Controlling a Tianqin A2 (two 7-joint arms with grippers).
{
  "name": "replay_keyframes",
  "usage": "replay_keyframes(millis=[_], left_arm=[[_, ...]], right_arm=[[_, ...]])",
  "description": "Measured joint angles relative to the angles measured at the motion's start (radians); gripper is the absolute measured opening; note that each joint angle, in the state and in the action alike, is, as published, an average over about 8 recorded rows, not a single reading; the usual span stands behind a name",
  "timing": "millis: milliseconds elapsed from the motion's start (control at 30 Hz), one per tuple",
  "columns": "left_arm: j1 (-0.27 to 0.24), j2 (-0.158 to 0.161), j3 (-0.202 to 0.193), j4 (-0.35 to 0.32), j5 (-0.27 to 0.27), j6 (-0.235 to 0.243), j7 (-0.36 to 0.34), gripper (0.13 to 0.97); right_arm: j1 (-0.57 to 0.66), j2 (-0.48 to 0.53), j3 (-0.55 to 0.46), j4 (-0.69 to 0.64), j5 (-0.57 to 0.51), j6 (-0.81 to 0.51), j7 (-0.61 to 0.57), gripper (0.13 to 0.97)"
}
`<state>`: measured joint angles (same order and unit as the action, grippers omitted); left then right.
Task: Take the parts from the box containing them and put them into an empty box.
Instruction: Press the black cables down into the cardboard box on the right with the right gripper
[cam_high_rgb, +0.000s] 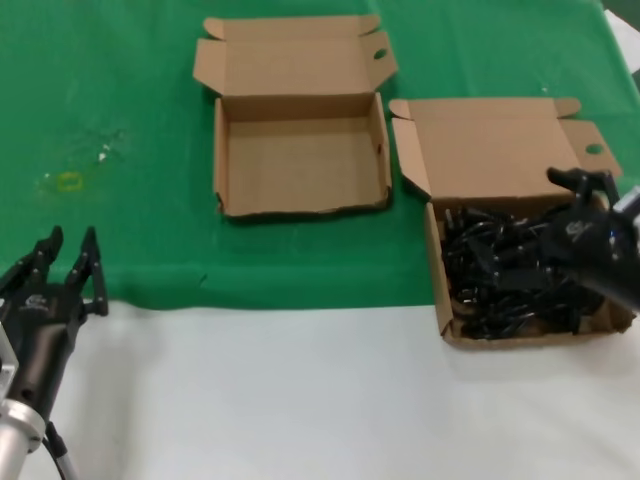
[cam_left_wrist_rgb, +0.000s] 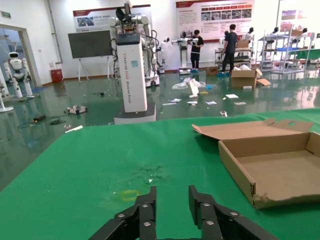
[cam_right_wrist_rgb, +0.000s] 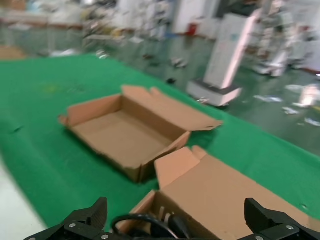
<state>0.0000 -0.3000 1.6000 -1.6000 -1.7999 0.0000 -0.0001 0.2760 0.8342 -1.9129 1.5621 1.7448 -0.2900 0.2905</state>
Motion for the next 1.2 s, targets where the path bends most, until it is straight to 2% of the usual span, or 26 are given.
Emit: replay_keyframes(millis=[133, 367, 533, 733, 1000, 1200], left_arm=[[0.000, 0.000, 0.000, 0.000, 0.000, 0.000, 0.000, 0.334], [0.000, 0.000, 0.000, 0.000, 0.000, 0.000, 0.000, 0.220], [0.000, 0.000, 0.000, 0.000, 0.000, 0.000, 0.000, 0.183], [0.000, 0.000, 0.000, 0.000, 0.000, 0.000, 0.000, 0.147], [0.000, 0.000, 0.000, 0.000, 0.000, 0.000, 0.000, 0.144], [0.000, 0.000, 0.000, 0.000, 0.000, 0.000, 0.000, 0.144]], right_arm=[[0.116, 0.071, -0.038, -0.029, -0.031, -0.159, 0.022, 0.966], [0.393, 0.124, -0.168, -0.146, -0.030, -0.466, -0.049, 0.966], [0.604, 0.095, -0.285, -0.298, -0.043, -0.692, -0.160, 0.966], [0.796, -0.001, -0.372, -0.523, -0.167, -0.909, -0.327, 0.966], [0.961, -0.159, -0.422, -0.815, -0.325, -0.999, -0.549, 0.966], [1.023, -0.244, -0.423, -0.947, -0.376, -1.013, -0.644, 0.966]])
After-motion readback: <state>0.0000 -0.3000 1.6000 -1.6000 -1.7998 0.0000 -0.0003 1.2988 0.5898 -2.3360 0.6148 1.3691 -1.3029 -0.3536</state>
